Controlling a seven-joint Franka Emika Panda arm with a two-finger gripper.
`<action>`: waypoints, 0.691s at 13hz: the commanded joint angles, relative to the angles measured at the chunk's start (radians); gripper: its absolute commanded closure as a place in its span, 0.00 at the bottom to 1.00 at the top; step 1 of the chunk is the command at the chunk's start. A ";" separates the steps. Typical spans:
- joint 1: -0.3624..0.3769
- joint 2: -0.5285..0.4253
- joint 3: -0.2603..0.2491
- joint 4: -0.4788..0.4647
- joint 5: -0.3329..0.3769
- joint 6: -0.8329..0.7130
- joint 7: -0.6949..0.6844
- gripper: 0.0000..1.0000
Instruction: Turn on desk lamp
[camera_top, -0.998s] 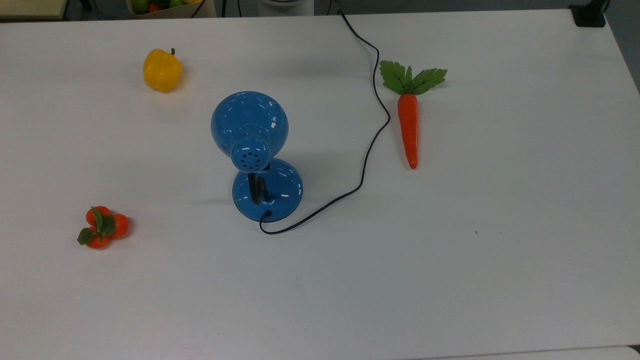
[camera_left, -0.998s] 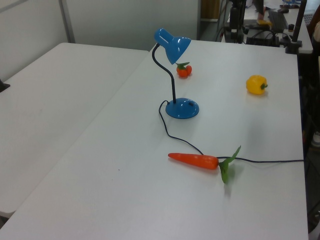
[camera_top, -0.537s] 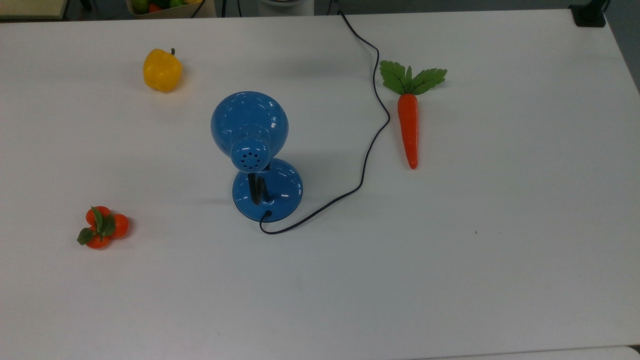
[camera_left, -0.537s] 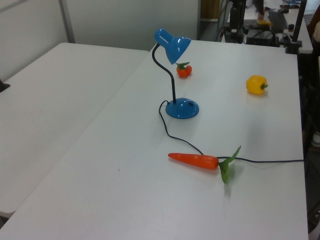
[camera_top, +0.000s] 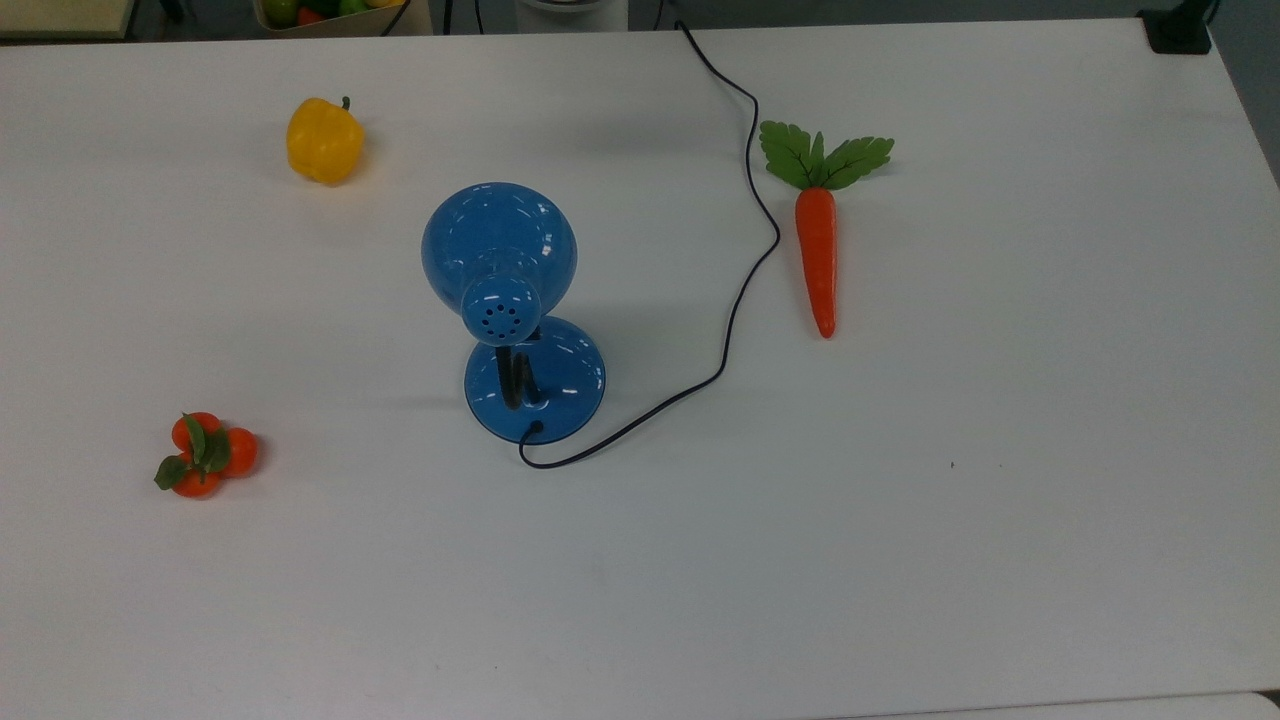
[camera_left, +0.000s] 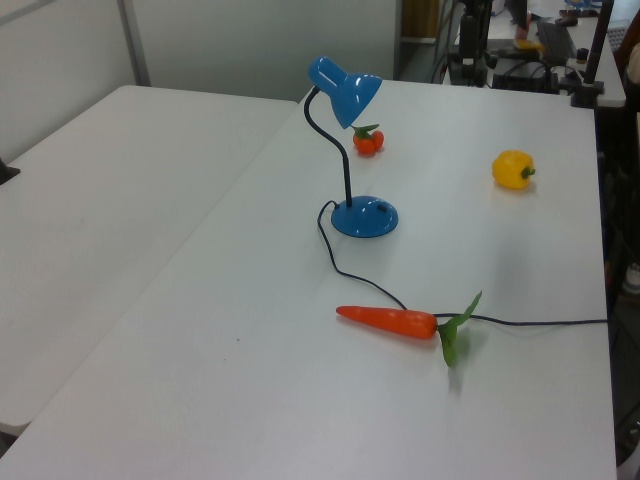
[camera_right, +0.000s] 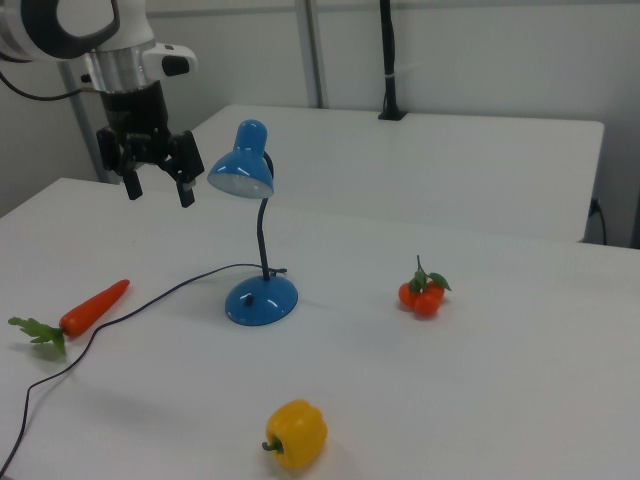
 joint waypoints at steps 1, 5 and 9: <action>0.012 -0.007 -0.005 -0.014 -0.009 0.024 0.010 0.00; 0.013 -0.007 -0.005 -0.014 -0.009 0.024 0.010 0.00; 0.013 -0.007 -0.005 -0.016 -0.009 0.028 0.009 0.12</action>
